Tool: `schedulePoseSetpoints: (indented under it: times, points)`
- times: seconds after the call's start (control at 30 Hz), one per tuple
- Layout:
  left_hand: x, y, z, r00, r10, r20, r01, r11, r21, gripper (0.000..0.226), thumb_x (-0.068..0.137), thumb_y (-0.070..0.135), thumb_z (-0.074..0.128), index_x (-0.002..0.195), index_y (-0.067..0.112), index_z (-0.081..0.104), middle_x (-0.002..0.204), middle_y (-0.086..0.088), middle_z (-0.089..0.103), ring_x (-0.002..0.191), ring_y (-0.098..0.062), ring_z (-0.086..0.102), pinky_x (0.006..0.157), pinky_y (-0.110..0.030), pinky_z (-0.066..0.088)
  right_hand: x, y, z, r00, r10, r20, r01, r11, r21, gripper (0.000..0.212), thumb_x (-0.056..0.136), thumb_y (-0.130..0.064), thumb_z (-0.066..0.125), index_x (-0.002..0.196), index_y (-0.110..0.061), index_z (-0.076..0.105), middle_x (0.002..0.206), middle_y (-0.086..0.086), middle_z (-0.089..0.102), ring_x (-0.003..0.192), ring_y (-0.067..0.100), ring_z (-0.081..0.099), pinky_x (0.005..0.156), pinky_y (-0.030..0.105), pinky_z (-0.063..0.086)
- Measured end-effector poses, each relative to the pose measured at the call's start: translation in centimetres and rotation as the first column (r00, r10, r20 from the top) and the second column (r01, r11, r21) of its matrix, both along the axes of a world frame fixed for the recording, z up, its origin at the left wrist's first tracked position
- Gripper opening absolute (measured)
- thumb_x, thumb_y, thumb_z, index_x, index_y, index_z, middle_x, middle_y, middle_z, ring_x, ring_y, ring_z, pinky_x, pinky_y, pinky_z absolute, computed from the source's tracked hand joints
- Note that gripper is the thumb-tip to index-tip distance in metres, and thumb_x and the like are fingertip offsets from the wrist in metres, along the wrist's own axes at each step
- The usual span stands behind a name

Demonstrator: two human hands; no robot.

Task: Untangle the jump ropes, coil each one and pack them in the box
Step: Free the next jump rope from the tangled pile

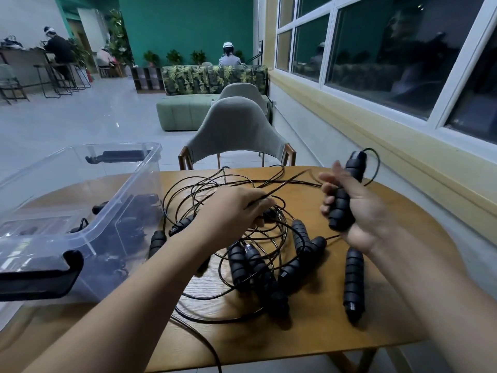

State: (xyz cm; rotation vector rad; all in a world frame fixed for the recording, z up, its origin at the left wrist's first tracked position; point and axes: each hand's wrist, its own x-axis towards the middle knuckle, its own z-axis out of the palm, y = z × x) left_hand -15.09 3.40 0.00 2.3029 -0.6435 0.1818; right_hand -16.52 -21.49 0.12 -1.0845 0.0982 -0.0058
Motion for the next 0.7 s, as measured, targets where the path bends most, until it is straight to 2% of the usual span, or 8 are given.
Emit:
schedulePoseSetpoints:
  times: [0.13, 0.2, 0.27, 0.37, 0.47, 0.57, 0.63, 0.7]
  points:
    - [-0.2, -0.6, 0.0, 0.999, 0.0, 0.04, -0.002, 0.999, 0.044, 0.024, 0.107, 0.041, 0.058, 0.1, 0.027, 0.077, 0.079, 0.01, 0.075, 0.071, -0.001, 0.072, 0.073, -0.04, 0.06, -1.3, 3.5, -0.9, 0.999, 0.046, 0.026, -0.04, 0.98, -0.193, 0.052, 0.082, -0.033, 0.084, 0.117, 0.003, 0.07, 0.079, 0.002, 0.066, 0.063, 0.012, 0.053, 0.059, 0.025, 0.045]
    - [-0.2, -0.6, -0.1, 0.995, 0.01, 0.101, -0.019, 0.996, 0.085, 0.026, 0.107, 0.04, 0.058, 0.093, 0.024, 0.074, 0.074, 0.01, 0.072, 0.069, -0.004, 0.068, 0.07, -0.04, 0.057, -1.8, 5.0, -1.4, 0.998, 0.054, 0.042, -0.043, 0.974, -0.223, 0.052, 0.084, -0.028, 0.086, 0.12, 0.005, 0.067, 0.08, 0.004, 0.067, 0.063, 0.014, 0.053, 0.061, 0.028, 0.044]
    - [-0.3, -0.6, -0.2, 0.99, 0.004, 0.142, -0.023, 0.991, 0.133, 0.027, 0.108, 0.036, 0.057, 0.087, 0.024, 0.068, 0.073, 0.011, 0.071, 0.069, -0.004, 0.065, 0.07, -0.039, 0.055, -2.0, 6.1, -1.8, 0.997, 0.057, 0.049, -0.045, 0.976, -0.215, 0.04, 0.086, -0.024, 0.085, 0.114, 0.0, 0.069, 0.079, 0.004, 0.067, 0.063, 0.014, 0.054, 0.06, 0.027, 0.045]
    - [-0.4, -0.6, -0.3, 0.99, -0.012, 0.141, -0.011, 0.987, 0.16, 0.023, 0.109, 0.029, 0.054, 0.093, 0.021, 0.07, 0.075, 0.012, 0.072, 0.07, -0.005, 0.065, 0.072, -0.04, 0.055, -2.0, 6.9, -2.1, 0.997, 0.021, 0.077, -0.002, 0.972, -0.233, 0.025, 0.087, -0.022, 0.086, 0.101, -0.008, 0.071, 0.077, 0.004, 0.068, 0.06, 0.015, 0.054, 0.057, 0.027, 0.046]
    - [-0.3, -0.6, -0.6, 0.992, -0.021, 0.127, 0.001, 0.988, 0.156, 0.021, 0.109, 0.032, 0.052, 0.101, 0.026, 0.07, 0.078, 0.011, 0.073, 0.073, -0.009, 0.068, 0.071, -0.041, 0.057, -1.9, 7.1, -2.2, 0.994, -0.025, 0.106, 0.05, 0.968, -0.247, 0.019, 0.087, -0.02, 0.086, 0.092, -0.013, 0.07, 0.075, 0.004, 0.066, 0.06, 0.016, 0.054, 0.058, 0.028, 0.047]
    - [-0.2, -0.5, -0.8, 0.991, -0.025, 0.13, 0.007, 0.99, 0.137, 0.025, 0.107, 0.041, 0.052, 0.097, 0.025, 0.069, 0.078, 0.009, 0.073, 0.075, -0.012, 0.07, 0.07, -0.042, 0.057, -1.7, 6.9, -1.7, 0.994, -0.019, 0.111, 0.045, 0.97, -0.239, 0.019, 0.087, -0.019, 0.086, 0.089, -0.013, 0.068, 0.072, 0.004, 0.063, 0.059, 0.017, 0.053, 0.057, 0.03, 0.043]
    - [-0.1, -0.3, -0.7, 0.989, -0.02, 0.144, 0.001, 0.992, 0.129, 0.025, 0.106, 0.04, 0.057, 0.091, 0.023, 0.068, 0.076, 0.01, 0.07, 0.073, -0.007, 0.066, 0.069, -0.035, 0.055, -1.5, 6.3, -0.9, 0.992, -0.031, 0.119, 0.054, 0.98, -0.193, 0.021, 0.088, -0.017, 0.085, 0.09, -0.013, 0.065, 0.073, 0.005, 0.061, 0.059, 0.018, 0.051, 0.058, 0.033, 0.041]
    - [0.0, 0.1, -0.5, 0.988, -0.02, 0.153, 0.002, 0.993, 0.118, 0.019, 0.105, 0.035, 0.063, 0.09, 0.024, 0.068, 0.075, 0.014, 0.067, 0.068, 0.002, 0.059, 0.062, -0.022, 0.044, -1.2, 5.3, 0.0, 0.989, -0.052, 0.141, 0.075, 0.984, -0.16, 0.021, 0.088, -0.015, 0.084, 0.09, -0.013, 0.063, 0.074, 0.005, 0.061, 0.059, 0.017, 0.051, 0.059, 0.033, 0.042]
